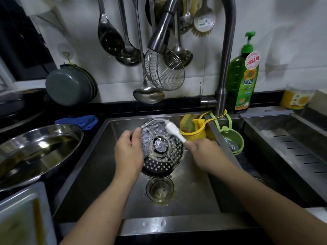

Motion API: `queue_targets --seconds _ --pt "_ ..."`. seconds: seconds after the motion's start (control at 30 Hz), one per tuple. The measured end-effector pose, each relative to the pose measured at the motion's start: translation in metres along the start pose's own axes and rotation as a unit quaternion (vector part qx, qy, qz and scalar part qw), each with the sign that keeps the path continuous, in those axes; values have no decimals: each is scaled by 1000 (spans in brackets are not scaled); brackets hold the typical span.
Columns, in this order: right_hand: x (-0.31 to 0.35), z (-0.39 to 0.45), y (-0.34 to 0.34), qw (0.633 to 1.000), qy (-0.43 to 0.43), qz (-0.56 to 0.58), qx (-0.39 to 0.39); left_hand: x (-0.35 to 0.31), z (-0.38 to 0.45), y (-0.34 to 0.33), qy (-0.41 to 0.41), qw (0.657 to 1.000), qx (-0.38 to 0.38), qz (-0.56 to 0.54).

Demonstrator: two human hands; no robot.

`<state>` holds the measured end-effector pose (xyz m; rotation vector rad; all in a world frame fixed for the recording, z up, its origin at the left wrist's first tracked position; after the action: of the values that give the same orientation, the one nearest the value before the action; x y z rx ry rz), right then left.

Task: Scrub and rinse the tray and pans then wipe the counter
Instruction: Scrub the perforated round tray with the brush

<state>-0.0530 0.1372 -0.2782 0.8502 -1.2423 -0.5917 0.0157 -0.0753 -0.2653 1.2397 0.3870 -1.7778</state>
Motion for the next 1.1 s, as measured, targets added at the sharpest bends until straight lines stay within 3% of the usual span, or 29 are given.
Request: queue_targets --seconds 0.07,0.2,0.3,0.4,0.47,0.57,0.67,0.8,0.97,1.1 --pt "-7 4 3 1000 -22 4 -20 0 0 1 8 1000 -4 -11" --pt "3 -6 -4 999 31 9 35 2 2 4 21 999 -20 -28" --pt "-12 8 0 1000 -20 -11 -14 5 3 3 42 998 -27 -23" --pt "-18 10 -2 999 -32 -2 -38 15 3 1 125 991 -42 -12" --pt "-16 9 -2 998 -22 12 -54 31 3 0 228 971 -58 -40" --pt "-16 11 3 996 -16 46 -72 48 3 -1 374 908 -73 -171" --pt "-13 7 5 997 -5 62 -53 46 -1 -5 426 870 -30 -246" --pt "-11 5 2 997 0 77 -29 35 -6 -10 410 863 30 -294" --pt "-12 6 1 998 -1 63 -12 22 -8 -12 347 890 76 -287" --pt "-11 7 10 998 11 44 -43 14 -8 -15 294 909 94 -282"
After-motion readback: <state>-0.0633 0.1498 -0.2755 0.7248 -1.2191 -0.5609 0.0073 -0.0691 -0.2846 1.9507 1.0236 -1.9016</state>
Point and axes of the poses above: each hand's wrist, its own z-axis towards the middle knuckle, its own y-axis out of the back of the hand, x = y × z, the point moved 4 cm from there along z, towards the middle knuckle, and after that the axes turned 6 degrees about -x, right-handed, at the moved point
